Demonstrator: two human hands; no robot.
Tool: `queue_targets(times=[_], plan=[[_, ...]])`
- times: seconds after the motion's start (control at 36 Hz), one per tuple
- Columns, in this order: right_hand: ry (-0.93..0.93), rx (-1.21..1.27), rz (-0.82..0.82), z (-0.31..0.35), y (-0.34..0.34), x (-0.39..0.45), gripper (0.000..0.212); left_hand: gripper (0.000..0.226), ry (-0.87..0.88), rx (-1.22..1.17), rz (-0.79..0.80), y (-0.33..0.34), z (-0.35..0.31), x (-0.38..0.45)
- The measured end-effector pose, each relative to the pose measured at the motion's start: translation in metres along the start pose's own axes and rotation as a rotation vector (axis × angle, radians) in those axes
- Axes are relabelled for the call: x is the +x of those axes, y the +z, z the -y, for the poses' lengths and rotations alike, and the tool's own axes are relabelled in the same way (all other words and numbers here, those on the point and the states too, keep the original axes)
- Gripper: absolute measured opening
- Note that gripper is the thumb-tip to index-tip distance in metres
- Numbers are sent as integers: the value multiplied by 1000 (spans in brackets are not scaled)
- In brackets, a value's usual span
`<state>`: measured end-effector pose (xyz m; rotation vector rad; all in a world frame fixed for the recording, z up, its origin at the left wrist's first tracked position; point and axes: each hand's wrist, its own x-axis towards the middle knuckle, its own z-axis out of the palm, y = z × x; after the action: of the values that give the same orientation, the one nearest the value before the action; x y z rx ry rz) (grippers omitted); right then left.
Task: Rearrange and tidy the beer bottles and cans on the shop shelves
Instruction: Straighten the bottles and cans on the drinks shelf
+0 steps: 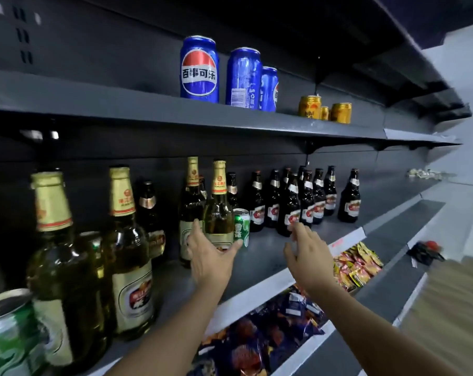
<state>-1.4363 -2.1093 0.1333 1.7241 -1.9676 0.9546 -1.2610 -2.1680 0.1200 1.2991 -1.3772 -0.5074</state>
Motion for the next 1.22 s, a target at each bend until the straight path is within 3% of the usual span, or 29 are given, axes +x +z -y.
queue_targets(times=[0.31, 0.53, 0.64, 0.78, 0.94, 1.11, 1.22], plan=[[127, 261, 216, -13, 95, 95, 39, 95, 3, 59, -222, 41, 18, 16], [49, 398, 410, -8, 142, 147, 83, 90, -68, 80, -430, 42, 13, 15], [-4, 408, 520, -9, 156, 164, 96, 88, -99, 132, -555, 33, 18, 17], [-10, 421, 586, -10, 170, 166, 85, 88, -123, 197, -666, 17, 21, 22], [-50, 435, 509, -5, 168, 159, 64, 88, -131, 232, -651, 12, 28, 30], [-226, 467, 515, 15, 153, 129, 62, 94, -105, 208, -645, 16, 33, 29], [-305, 497, 522, 30, 145, 109, 72, 95, -65, 245, -660, 19, 33, 25]])
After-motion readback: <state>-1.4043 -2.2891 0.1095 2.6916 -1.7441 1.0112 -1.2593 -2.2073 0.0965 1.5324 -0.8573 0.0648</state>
